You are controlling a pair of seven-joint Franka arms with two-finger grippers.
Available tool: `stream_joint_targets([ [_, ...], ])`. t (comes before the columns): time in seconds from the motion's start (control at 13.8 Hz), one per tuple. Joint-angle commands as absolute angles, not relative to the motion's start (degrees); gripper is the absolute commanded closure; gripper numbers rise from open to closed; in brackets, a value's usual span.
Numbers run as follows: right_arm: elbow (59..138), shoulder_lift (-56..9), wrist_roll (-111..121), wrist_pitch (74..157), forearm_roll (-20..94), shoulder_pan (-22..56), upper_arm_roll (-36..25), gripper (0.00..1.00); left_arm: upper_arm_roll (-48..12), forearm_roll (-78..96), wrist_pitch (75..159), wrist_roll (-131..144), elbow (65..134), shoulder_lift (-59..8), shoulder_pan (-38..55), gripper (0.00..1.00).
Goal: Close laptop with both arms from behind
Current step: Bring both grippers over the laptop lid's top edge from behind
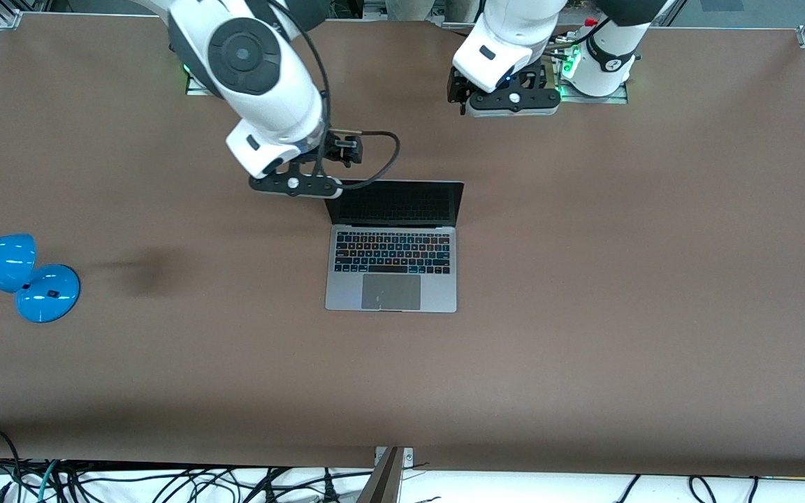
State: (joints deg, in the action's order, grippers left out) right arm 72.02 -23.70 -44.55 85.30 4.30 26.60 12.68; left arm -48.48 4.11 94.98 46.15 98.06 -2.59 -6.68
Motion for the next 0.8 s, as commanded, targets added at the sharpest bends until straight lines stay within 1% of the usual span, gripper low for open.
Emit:
stream_joint_targets([
  [0.0, 72.8, -24.0, -46.8, 85.3, 5.2, 27.0, 12.6, 0.69, -50.2, 5.2, 98.8, 49.4, 101.8, -1.1, -6.8, 0.32],
  [0.07, 72.8, -24.3, -46.8, 85.1, 5.2, 27.1, 12.6, 0.77, -51.1, 5.2, 100.0, 50.6, 103.0, -0.7, -6.8, 0.36],
  [0.14, 73.0, -24.4, -46.8, 84.9, 5.3, 27.2, 12.6, 0.81, -52.2, 5.2, 101.7, 51.7, 104.3, -0.7, -6.8, 0.43],
  [0.22, 73.8, -24.4, -46.8, 84.8, 5.3, 27.4, 12.8, 0.88, -52.7, 5.2, 103.7, 52.7, 105.4, -0.6, -6.7, 0.53],
  [0.29, 74.4, -24.5, -46.8, 84.8, 5.3, 27.4, 13.4, 0.91, -53.3, 5.1, 105.6, 53.6, 106.4, -0.7, -6.7, 0.65],
  [0.43, 75.4, -25.0, -46.8, 85.0, 5.7, 27.7, 13.5, 0.93, -53.6, 5.1, 108.3, 54.0, 107.7, -0.8, -6.6, 0.97],
  [0.51, 75.5, -25.7, -46.9, 85.0, 5.8, 27.7, 14.5, 0.95, -53.6, 5.1, 110.0, 54.1, 108.4, -1.0, -6.6, 1.00],
  [0.72, 77.0, -26.9, -47.4, 86.3, 8.2, 27.7, 15.1, 0.96, -53.5, 4.1, 112.0, 54.1, 109.0, -4.0, -6.8, 1.00],
])
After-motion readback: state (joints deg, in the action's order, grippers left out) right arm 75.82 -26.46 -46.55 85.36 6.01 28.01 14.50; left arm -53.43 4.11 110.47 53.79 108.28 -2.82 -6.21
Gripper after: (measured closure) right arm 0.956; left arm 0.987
